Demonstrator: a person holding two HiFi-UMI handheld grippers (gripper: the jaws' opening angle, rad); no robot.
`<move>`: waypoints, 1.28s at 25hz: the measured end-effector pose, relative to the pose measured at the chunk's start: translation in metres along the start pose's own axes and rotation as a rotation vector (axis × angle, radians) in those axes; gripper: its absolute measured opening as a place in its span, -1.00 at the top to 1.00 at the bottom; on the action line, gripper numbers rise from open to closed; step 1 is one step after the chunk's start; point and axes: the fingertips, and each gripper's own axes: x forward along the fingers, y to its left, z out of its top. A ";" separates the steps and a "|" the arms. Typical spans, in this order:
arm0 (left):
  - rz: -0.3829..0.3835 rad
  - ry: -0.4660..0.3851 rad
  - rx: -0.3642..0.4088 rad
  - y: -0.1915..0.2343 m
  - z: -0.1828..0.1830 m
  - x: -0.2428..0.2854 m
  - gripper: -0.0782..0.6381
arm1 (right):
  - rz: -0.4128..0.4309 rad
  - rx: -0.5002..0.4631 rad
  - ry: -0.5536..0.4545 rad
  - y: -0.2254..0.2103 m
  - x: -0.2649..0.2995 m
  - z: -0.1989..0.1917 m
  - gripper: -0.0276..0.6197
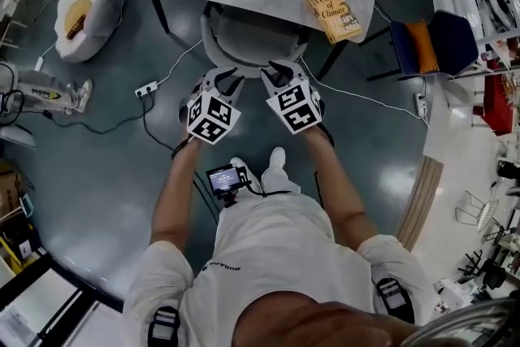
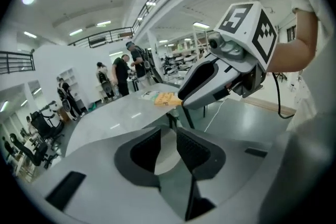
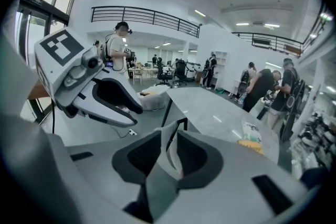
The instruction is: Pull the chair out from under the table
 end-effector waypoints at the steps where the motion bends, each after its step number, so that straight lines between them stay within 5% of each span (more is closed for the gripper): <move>1: -0.016 0.010 0.012 -0.001 -0.005 0.006 0.55 | 0.013 -0.010 0.007 0.001 0.006 -0.003 0.64; 6: -0.050 0.094 0.139 0.003 -0.034 0.027 0.40 | 0.121 -0.067 0.062 0.019 0.035 -0.023 0.47; 15: -0.117 0.222 0.499 -0.009 -0.077 0.075 0.19 | 0.216 -0.286 0.192 0.035 0.077 -0.075 0.29; 22: -0.155 0.315 0.796 -0.018 -0.119 0.115 0.13 | 0.198 -0.636 0.289 0.037 0.113 -0.119 0.15; 32: -0.134 0.369 0.928 -0.013 -0.164 0.158 0.05 | 0.151 -0.717 0.374 0.023 0.166 -0.158 0.08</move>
